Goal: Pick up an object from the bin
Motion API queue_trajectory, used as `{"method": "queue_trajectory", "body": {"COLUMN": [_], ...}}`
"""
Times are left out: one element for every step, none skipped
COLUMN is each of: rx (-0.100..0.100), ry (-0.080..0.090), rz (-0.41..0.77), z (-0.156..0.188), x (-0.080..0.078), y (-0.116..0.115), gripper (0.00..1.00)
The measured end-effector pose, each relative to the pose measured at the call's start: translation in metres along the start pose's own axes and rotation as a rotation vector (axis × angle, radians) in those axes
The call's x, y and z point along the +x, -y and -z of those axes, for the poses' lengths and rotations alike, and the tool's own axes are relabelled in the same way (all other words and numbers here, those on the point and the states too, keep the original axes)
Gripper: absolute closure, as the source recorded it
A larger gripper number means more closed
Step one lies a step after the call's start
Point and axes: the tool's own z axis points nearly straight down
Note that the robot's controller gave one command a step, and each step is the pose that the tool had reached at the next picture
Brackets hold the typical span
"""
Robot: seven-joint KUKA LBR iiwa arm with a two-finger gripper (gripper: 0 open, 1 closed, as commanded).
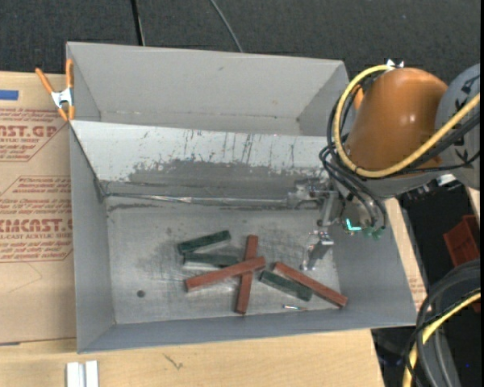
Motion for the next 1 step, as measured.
{"method": "queue_trajectory", "body": {"rx": [0.000], "ry": [0.008], "rz": [0.000], "z": [0.0042], "x": [-0.0016], "y": [0.0000], "gripper": [0.00]}}
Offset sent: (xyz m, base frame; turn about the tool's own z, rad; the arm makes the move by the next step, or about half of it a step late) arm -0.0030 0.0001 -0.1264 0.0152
